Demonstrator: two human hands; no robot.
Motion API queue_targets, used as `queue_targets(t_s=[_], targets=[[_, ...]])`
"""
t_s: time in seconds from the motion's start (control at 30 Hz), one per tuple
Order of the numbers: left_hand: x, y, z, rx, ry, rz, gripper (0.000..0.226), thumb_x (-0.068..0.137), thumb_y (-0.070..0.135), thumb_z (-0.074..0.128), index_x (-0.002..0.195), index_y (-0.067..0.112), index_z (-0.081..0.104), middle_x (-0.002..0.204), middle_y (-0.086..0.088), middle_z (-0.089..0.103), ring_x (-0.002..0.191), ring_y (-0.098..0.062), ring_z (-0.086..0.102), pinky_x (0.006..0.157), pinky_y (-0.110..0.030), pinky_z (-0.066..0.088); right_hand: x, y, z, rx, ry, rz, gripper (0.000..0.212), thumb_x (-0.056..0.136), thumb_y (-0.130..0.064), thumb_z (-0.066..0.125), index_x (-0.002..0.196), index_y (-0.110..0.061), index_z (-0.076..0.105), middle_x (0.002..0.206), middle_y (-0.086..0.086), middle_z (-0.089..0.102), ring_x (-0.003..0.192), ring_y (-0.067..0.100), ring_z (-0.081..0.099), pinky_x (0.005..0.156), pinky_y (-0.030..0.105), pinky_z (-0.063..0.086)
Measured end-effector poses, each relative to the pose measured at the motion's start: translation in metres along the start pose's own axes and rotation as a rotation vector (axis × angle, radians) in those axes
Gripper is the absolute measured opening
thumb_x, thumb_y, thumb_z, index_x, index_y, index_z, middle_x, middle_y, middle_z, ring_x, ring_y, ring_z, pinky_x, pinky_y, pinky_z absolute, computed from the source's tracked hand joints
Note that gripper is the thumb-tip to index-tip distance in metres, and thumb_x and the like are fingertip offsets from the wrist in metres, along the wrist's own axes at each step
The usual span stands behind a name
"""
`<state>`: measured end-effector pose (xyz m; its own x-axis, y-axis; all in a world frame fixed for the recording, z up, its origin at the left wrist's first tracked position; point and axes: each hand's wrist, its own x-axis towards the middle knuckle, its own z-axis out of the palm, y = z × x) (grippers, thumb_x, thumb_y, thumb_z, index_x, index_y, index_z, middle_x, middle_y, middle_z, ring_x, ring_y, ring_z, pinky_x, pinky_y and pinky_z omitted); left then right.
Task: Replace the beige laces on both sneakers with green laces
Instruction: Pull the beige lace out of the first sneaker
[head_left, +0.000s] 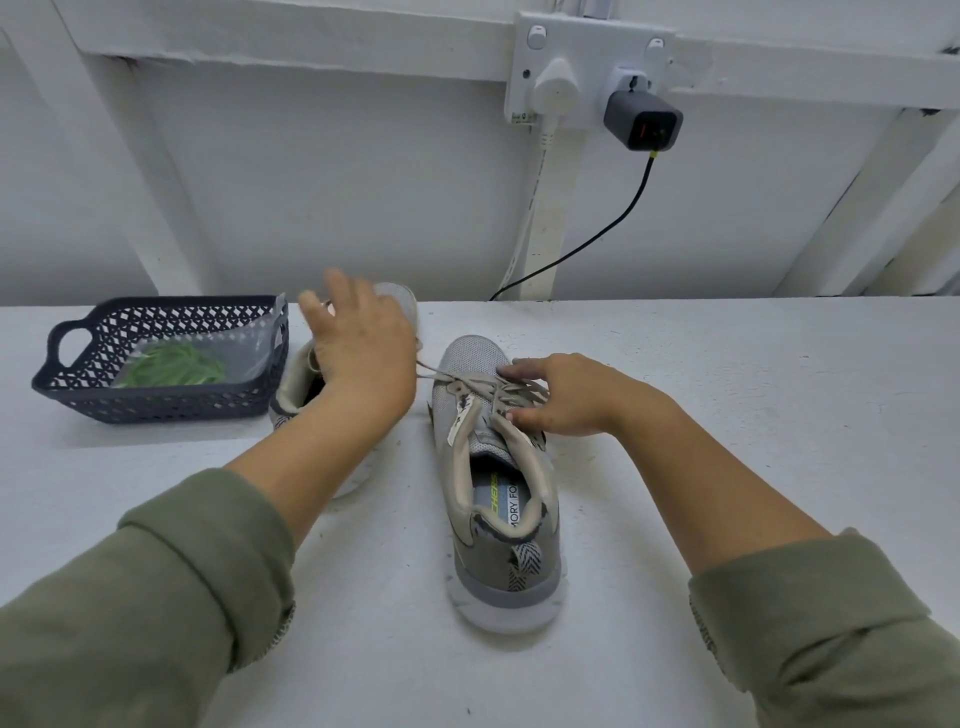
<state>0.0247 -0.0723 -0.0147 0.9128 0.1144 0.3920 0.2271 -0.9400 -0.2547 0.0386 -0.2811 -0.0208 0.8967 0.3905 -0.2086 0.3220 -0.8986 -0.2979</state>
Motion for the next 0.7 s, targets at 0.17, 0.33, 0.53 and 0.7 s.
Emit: queue_targets(t_s=[0.17, 0.33, 0.53, 0.7], targets=[[0.002, 0.007, 0.003, -0.252, -0.04, 0.575, 0.028, 0.094, 0.036, 0.055, 0.12, 0.046, 0.061, 0.154, 0.003, 0.026, 0.138, -0.035, 0.015, 0.1, -0.043, 0.014, 0.0, -0.001, 0.0, 0.008, -0.001, 0.003, 0.064, 0.084, -0.051, 0.062, 0.143, -0.041, 0.039, 0.146, -0.007, 0.046, 0.128, 0.02, 0.046, 0.104, 0.04, 0.04], [0.006, 0.007, 0.004, -0.217, -0.002, 0.588, 0.017, 0.089, 0.042, 0.059, 0.099, 0.037, 0.072, 0.142, 0.012, 0.043, 0.138, -0.03, 0.019, 0.092, -0.04, 0.01, 0.0, -0.002, 0.0, 0.007, -0.003, 0.001, 0.064, 0.084, -0.052, 0.062, 0.143, -0.041, 0.039, 0.148, -0.007, 0.044, 0.129, 0.02, 0.046, 0.104, 0.041, 0.04], [0.0, -0.003, -0.003, -0.005, -0.017, 0.04, 0.033, 0.083, 0.021, 0.054, 0.116, 0.015, 0.058, 0.134, -0.009, 0.036, 0.132, -0.034, 0.019, 0.097, -0.045, 0.012, -0.002, -0.002, 0.0, 0.021, -0.001, 0.009, 0.064, 0.084, -0.052, 0.062, 0.143, -0.042, 0.039, 0.146, -0.007, 0.046, 0.129, 0.02, 0.046, 0.105, 0.04, 0.04], [-0.001, 0.002, -0.001, -0.151, -0.023, 0.317, 0.04, 0.09, 0.024, 0.056, 0.128, 0.035, 0.052, 0.151, -0.01, 0.02, 0.136, -0.038, 0.015, 0.103, -0.045, 0.019, -0.002, -0.004, -0.001, 0.022, -0.002, 0.003, 0.064, 0.085, -0.05, 0.064, 0.143, -0.04, 0.04, 0.145, -0.005, 0.047, 0.129, 0.02, 0.046, 0.104, 0.035, 0.04]])
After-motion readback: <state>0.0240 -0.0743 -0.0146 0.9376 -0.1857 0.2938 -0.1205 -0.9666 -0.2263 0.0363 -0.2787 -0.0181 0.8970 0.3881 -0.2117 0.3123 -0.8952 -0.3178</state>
